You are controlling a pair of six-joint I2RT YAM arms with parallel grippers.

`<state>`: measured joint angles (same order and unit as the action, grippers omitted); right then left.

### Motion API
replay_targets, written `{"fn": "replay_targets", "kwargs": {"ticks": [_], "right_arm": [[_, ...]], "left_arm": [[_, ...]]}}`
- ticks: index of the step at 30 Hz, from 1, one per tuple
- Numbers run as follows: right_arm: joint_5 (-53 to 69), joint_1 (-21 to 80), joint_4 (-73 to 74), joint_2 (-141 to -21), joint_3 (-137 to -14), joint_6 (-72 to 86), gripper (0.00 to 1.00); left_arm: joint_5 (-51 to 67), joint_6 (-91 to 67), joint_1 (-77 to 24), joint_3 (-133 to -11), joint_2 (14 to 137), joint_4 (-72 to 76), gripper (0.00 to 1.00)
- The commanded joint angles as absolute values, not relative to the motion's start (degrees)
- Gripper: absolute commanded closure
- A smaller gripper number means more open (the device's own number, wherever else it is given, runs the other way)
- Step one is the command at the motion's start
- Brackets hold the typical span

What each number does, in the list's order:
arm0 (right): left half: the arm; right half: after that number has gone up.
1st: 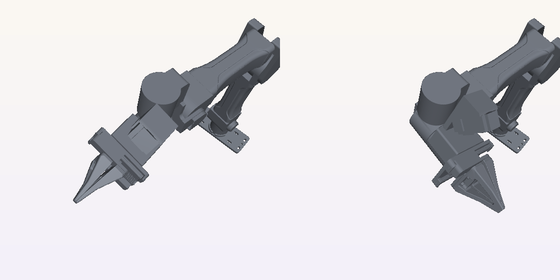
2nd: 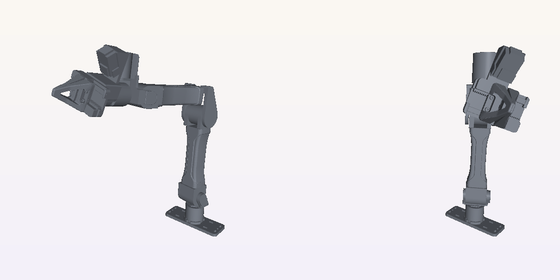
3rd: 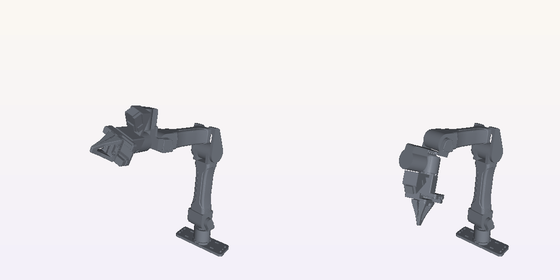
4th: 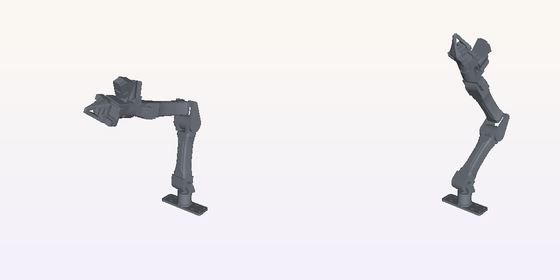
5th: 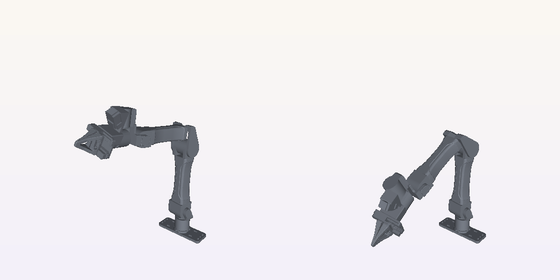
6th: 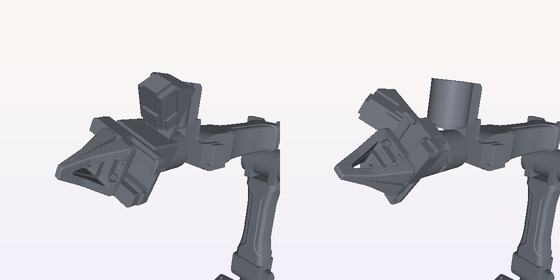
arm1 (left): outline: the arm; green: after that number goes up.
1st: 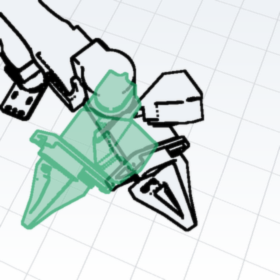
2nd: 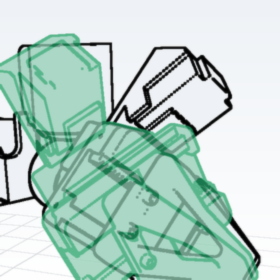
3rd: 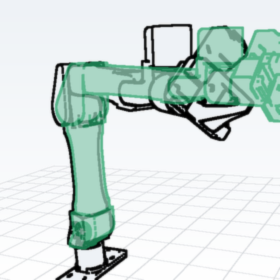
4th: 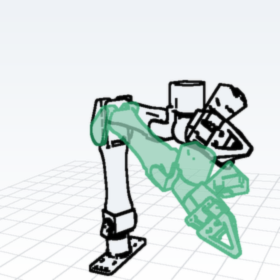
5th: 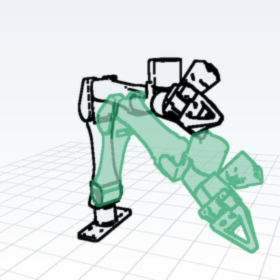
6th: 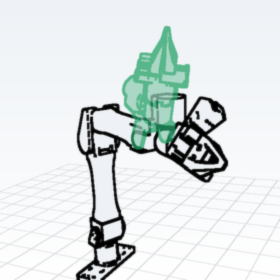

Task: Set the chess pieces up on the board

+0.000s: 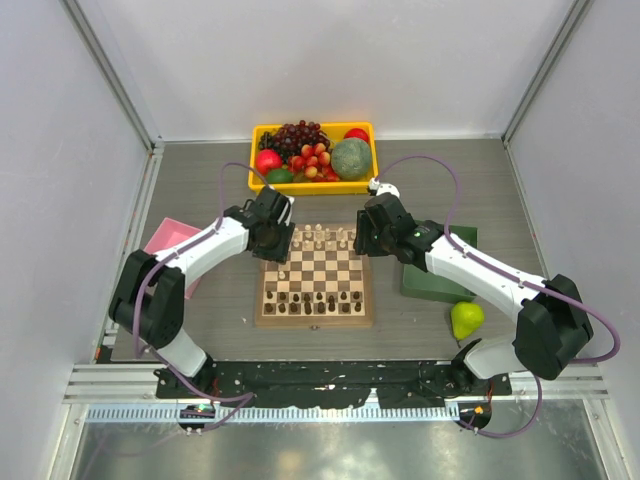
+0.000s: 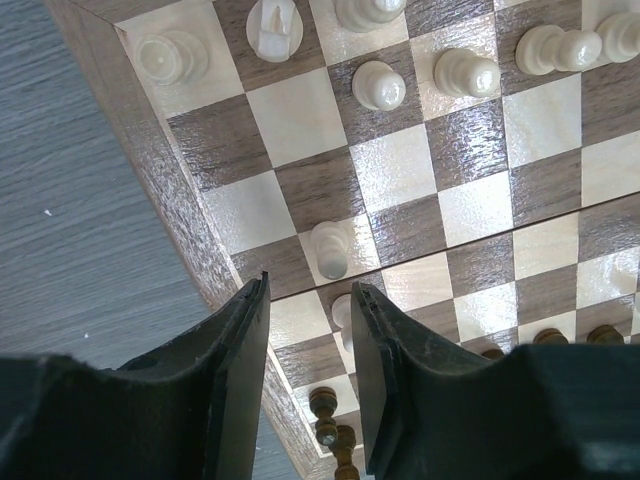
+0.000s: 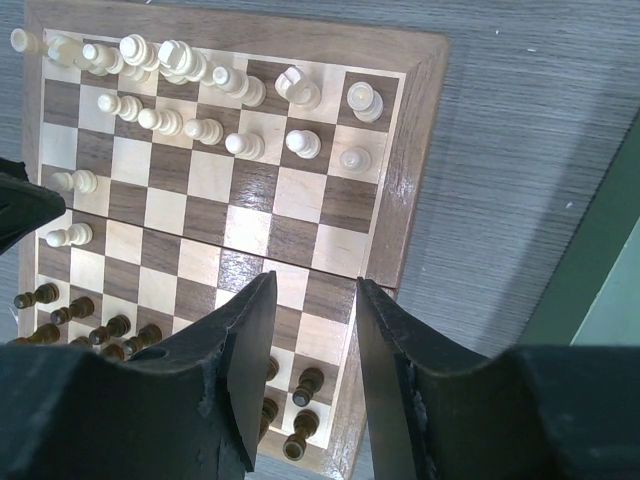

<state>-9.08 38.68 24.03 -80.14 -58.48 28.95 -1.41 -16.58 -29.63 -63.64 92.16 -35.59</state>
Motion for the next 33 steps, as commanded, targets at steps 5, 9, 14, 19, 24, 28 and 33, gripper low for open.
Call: {"fn": "replay_targets", "kwargs": {"ticks": [5,9,14,19,24,28,33], "right_arm": [[-8.7,38.9,22.2,-79.1,-58.4,28.6,0.57],[-8.8,38.9,22.2,-79.1,-58.2,28.6,0.56],[-8.8,38.9,22.1,-79.5,-57.8,28.6,0.57],[-8.5,38.9,22.1,-79.7,-57.9,28.6,0.57],[-8.5,38.9,22.1,-79.8,-57.9,28.3,0.56],[-8.5,38.9,22.0,-79.7,-57.9,28.3,0.57],[-8.8,38.9,22.0,-79.8,-57.7,28.2,0.57]], "left_arm": [[-0.4,-17.2,-29.7,-66.6,93.5,-33.4,0.65],[-0.4,-17.1,-29.6,-67.1,94.1,-33.6,0.67],[-0.2,-17.1,-29.7,-67.3,94.6,-33.5,0.67],[-0.3,-17.1,-29.7,-67.1,94.8,-33.4,0.69],[1.8,-17.1,-29.7,-67.2,95.2,-33.5,0.75],[2.2,-17.1,-29.7,-67.3,95.5,-33.4,0.83],[1.8,-17.0,-29.7,-68.3,95.9,-33.8,0.92]]}}
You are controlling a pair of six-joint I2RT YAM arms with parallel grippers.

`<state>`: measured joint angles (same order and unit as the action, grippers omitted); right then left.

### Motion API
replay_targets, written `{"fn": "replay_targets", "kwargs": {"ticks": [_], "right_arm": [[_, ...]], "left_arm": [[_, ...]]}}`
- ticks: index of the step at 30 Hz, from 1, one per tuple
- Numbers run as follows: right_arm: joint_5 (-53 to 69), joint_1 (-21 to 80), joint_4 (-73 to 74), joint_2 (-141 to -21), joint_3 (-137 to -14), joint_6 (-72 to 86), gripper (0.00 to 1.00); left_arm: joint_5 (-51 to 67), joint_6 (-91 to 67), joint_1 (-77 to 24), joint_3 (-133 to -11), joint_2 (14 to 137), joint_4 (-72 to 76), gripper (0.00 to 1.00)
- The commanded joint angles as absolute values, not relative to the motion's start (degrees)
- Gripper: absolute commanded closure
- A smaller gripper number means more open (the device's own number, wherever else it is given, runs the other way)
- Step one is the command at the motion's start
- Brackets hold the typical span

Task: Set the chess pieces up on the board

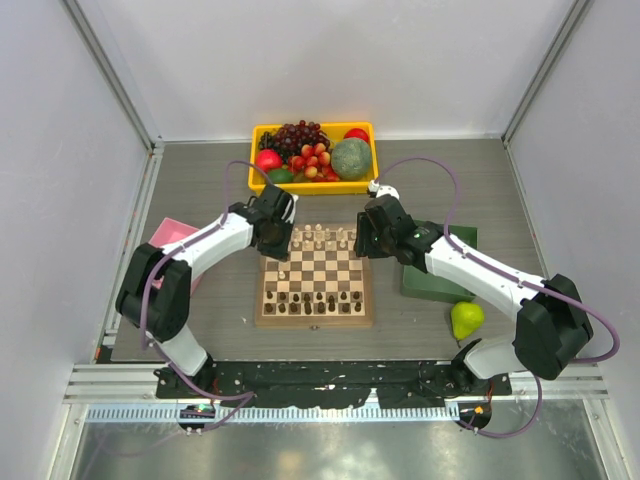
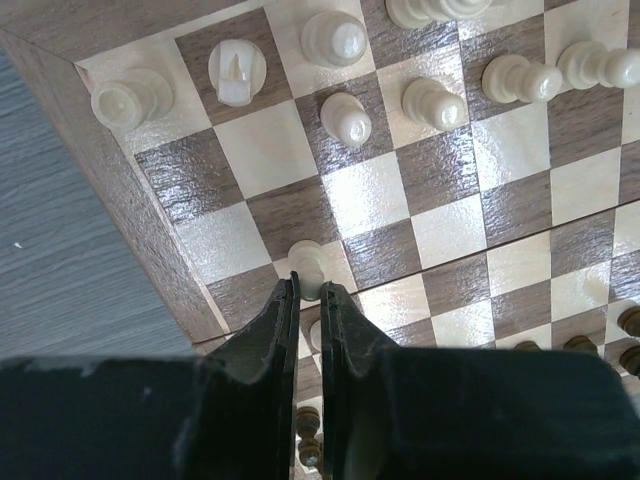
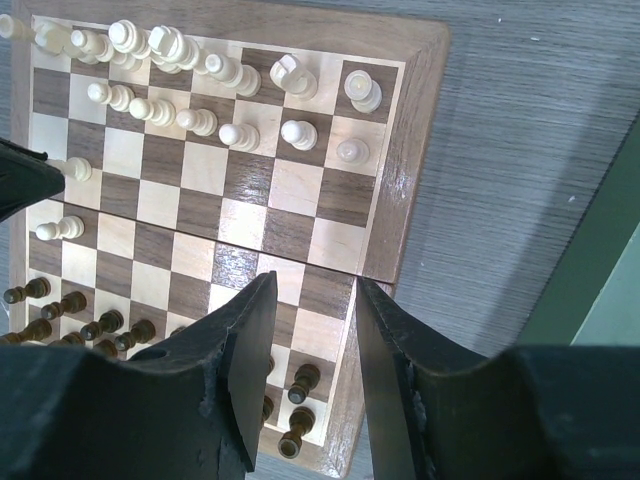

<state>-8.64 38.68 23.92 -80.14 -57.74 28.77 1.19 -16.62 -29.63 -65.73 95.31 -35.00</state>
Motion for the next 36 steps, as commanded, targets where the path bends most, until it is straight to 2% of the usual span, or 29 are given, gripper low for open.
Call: {"fn": "replay_targets", "kwargs": {"ticks": [1,12,36], "right_arm": [[-8.7,38.9,22.0,-79.8,-57.7,28.3,0.57],[-9.0,38.8,22.0,-79.5,-57.4,28.1,0.57],[-8.9,38.7,22.0,-80.2,-57.7,28.1,0.57]], "left_arm": [[1.6,-16.9,-29.7,-68.7,96.0,-34.2,0.93],[-3.4,-15.8,-29.7,-75.8,99.3,-37.5,0.96],[-5.4,-16.2,-29.7,-74.6,102.2,-34.6,0.98]]}}
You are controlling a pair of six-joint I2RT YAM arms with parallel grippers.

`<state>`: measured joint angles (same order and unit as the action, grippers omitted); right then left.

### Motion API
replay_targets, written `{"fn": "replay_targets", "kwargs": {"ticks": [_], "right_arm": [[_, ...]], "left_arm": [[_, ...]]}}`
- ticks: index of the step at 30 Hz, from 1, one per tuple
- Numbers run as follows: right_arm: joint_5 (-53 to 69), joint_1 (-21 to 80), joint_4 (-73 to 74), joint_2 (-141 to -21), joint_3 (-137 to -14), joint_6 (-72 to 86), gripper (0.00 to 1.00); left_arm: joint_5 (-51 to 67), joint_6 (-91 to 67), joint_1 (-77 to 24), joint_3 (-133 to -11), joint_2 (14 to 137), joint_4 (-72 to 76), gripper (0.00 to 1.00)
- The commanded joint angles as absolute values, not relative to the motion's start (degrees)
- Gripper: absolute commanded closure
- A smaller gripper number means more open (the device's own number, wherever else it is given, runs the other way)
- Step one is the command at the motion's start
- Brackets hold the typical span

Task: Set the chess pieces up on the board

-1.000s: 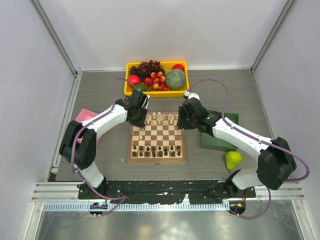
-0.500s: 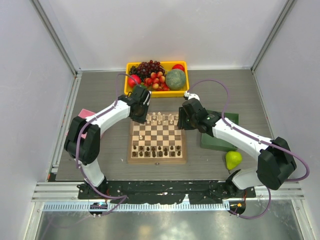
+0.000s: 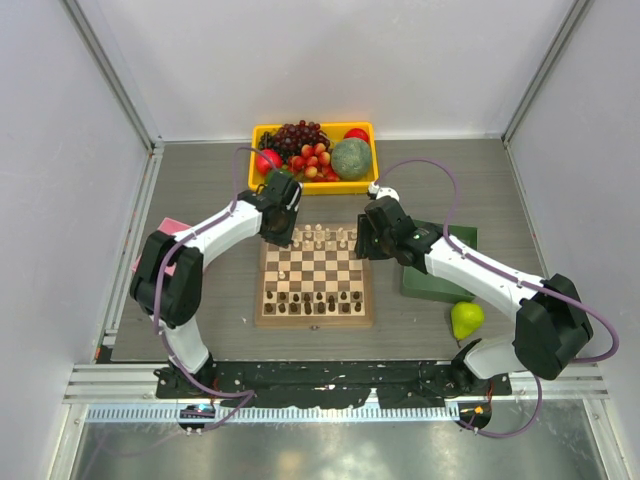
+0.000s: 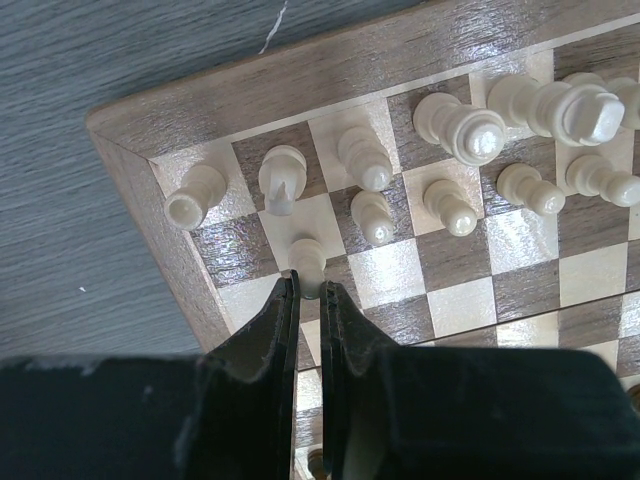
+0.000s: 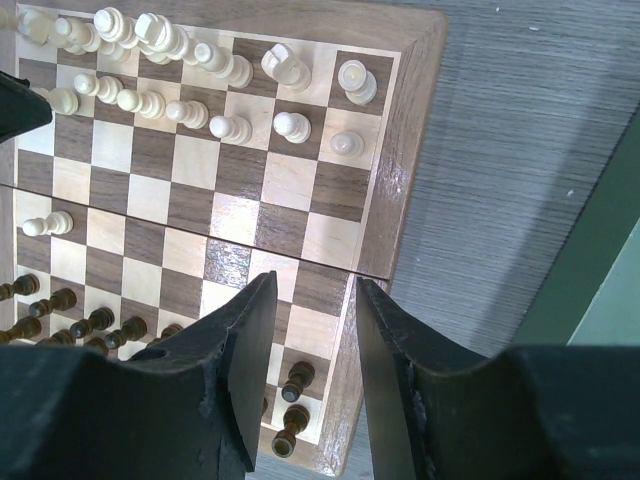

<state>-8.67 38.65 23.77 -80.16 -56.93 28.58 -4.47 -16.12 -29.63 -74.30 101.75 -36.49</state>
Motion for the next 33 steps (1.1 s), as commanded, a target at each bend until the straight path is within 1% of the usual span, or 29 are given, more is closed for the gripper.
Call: {"fn": "replay_targets", "kwargs": {"ticks": [1,17,21,25,33], "right_arm": [[-8.8,38.8,22.0,-80.2,-57.7,28.1,0.57],[-8.3,38.8,22.0,-81.1,-58.4,27.9,0.57],[-8.3,38.8,21.9,-80.9,-58.4,27.9,0.57],[-8.4,38.7,22.0,-80.9,-58.3,28.2,0.56],[-8.6,38.7,22.0,-80.3,-58.1,28.2,0.56]], "left_arm": [[-5.4,-16.3,-29.7,-74.7,102.5,-34.5,0.98],[-6.2,-17.2,-29.7,-74.0,103.2,-33.3,0.96],[-6.0,-17.5,-29.7,-73.5,103.0,-33.1,0.91],[-4.9,-17.8,-29.7,-72.5,102.5,-32.2,0.82],[-5.1,-17.8,-29.7,-71.4,101.1,-32.1,0.74]]}}
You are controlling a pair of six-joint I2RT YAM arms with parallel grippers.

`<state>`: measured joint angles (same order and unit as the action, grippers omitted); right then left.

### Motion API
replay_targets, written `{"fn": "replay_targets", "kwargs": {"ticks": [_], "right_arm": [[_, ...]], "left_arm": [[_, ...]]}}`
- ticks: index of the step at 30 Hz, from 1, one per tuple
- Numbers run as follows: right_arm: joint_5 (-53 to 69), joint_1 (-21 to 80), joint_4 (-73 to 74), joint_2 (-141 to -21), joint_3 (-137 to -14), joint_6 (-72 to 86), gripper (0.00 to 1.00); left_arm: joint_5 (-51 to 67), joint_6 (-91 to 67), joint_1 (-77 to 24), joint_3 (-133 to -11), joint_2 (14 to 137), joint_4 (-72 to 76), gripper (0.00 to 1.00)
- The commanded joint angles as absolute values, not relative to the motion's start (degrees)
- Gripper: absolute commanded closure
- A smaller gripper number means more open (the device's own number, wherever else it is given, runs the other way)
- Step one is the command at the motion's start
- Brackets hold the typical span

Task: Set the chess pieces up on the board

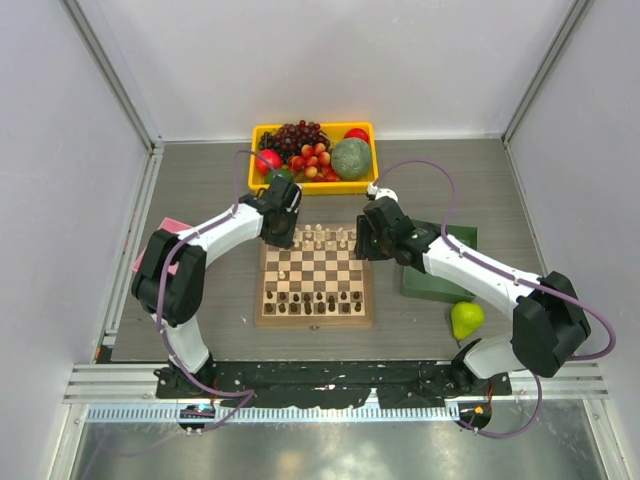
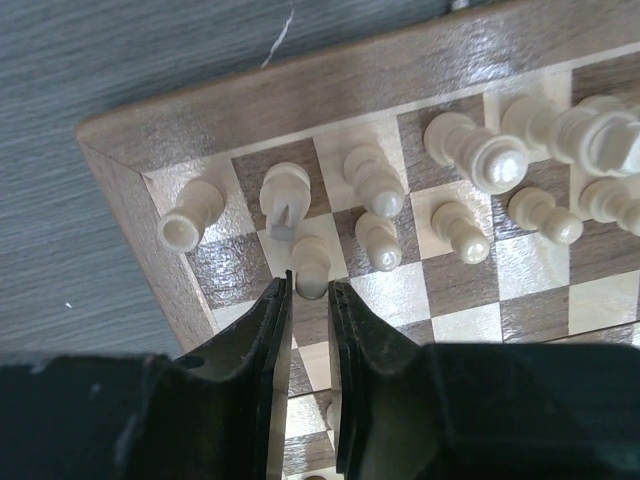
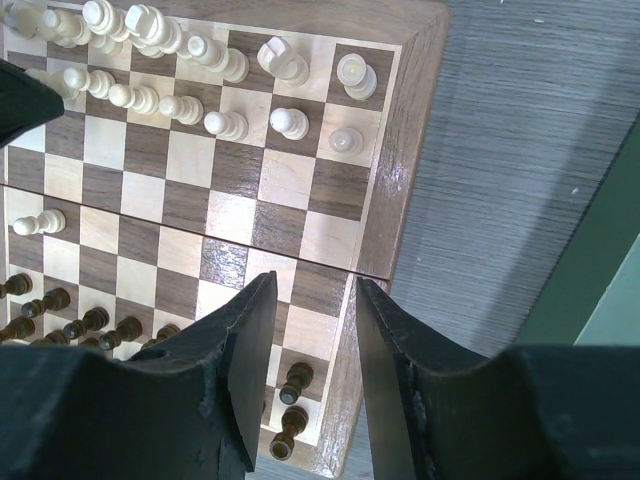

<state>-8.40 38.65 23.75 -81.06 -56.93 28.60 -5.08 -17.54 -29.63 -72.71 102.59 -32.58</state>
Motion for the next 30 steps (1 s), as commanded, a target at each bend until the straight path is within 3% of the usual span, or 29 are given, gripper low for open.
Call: {"fn": "replay_targets", "kwargs": {"ticks": [1,18,30], "right_arm": [[-8.6,38.8,22.0,-80.3,-58.1,28.1,0.56],[-8.2,38.8,22.0,-80.7,-58.4,28.3,0.56],[-8.7,38.8,22.5,-80.6,-59.2,28.6,0.56]], "left_arm": [[-5.1,-17.7,-29.7,-71.4,101.1,-32.3,0.72],[-5.6,-17.6,-29.7,-66.7,91.6,-32.8,0.59],[-2.4,-19.9,-31.7,-53.7,82.6,-29.7,0.56]]}}
